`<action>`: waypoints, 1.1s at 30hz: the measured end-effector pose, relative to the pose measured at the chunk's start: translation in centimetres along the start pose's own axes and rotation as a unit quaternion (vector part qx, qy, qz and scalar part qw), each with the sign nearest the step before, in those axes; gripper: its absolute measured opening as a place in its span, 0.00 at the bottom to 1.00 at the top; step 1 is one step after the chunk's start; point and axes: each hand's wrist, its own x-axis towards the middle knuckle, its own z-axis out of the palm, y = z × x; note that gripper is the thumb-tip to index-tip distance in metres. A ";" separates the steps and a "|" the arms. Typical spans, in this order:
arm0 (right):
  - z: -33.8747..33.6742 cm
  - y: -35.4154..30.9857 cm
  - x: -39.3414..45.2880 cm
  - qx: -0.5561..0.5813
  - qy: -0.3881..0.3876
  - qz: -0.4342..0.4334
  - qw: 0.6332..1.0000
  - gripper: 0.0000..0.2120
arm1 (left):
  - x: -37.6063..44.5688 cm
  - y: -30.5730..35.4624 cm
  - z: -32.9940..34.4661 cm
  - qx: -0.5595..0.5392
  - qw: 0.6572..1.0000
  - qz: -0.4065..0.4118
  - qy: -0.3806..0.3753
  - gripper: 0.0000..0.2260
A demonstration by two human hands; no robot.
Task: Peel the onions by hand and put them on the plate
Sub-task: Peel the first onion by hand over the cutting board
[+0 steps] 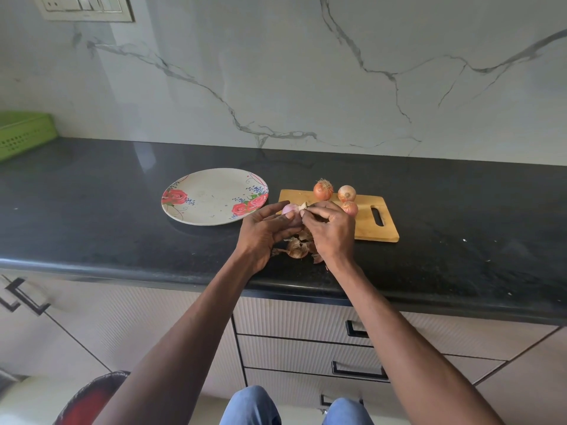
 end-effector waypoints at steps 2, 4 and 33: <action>-0.1 0.1 0.1 -0.001 -0.009 0.002 1.000 0.06 | 0.2 0.0 -0.3 -0.003 1.000 -0.009 0.004 0.16; -0.2 0.1 0.1 -0.002 -0.012 -0.001 1.000 0.05 | 0.3 0.0 -0.4 0.005 1.000 -0.011 0.004 0.15; 1.0 0.5 -0.4 -0.089 -0.005 -0.062 0.994 0.10 | 0.8 -0.3 -0.4 0.113 0.993 -0.016 -0.029 0.11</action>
